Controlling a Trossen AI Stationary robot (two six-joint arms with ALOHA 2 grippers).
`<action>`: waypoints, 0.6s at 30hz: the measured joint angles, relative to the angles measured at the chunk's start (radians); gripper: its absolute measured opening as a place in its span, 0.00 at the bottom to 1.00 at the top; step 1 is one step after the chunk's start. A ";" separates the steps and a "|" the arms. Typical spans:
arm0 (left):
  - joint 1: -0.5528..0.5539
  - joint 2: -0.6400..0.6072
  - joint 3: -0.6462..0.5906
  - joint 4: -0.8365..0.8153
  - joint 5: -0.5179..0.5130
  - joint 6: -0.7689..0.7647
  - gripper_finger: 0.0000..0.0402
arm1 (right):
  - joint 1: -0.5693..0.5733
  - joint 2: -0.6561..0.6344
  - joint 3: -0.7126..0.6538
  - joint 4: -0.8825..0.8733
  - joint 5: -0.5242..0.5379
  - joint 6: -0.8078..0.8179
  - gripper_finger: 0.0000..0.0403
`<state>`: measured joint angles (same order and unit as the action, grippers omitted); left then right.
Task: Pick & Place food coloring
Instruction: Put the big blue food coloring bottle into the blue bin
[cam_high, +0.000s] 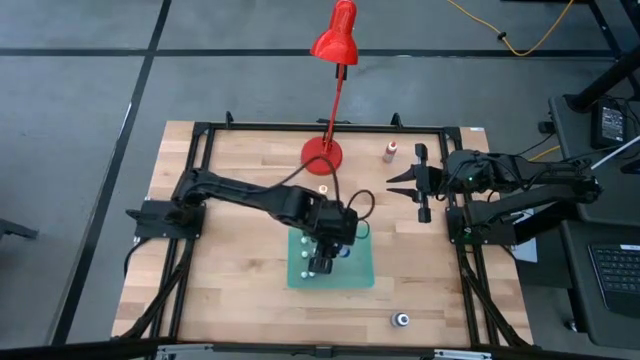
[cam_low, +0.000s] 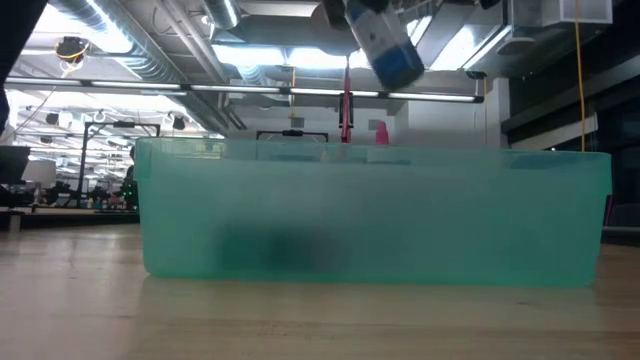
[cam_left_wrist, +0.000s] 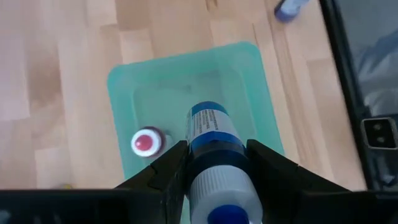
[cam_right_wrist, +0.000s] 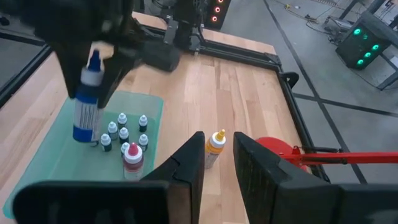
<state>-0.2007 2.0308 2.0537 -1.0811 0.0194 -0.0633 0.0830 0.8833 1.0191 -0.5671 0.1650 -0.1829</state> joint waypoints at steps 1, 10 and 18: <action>-0.002 0.013 0.000 0.003 0.000 0.006 0.36 | 0.000 0.000 0.000 0.000 0.000 0.000 0.22; -0.011 0.104 0.000 0.007 0.011 0.007 0.36 | 0.000 0.000 0.000 -0.001 0.000 -0.010 0.22; 0.003 0.145 -0.002 -0.011 -0.005 -0.023 0.36 | 0.000 0.000 0.000 -0.005 0.000 -0.054 0.22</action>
<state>-0.1982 2.1754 2.0521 -1.0920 0.0144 -0.0859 0.0829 0.8833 1.0191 -0.5716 0.1650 -0.2367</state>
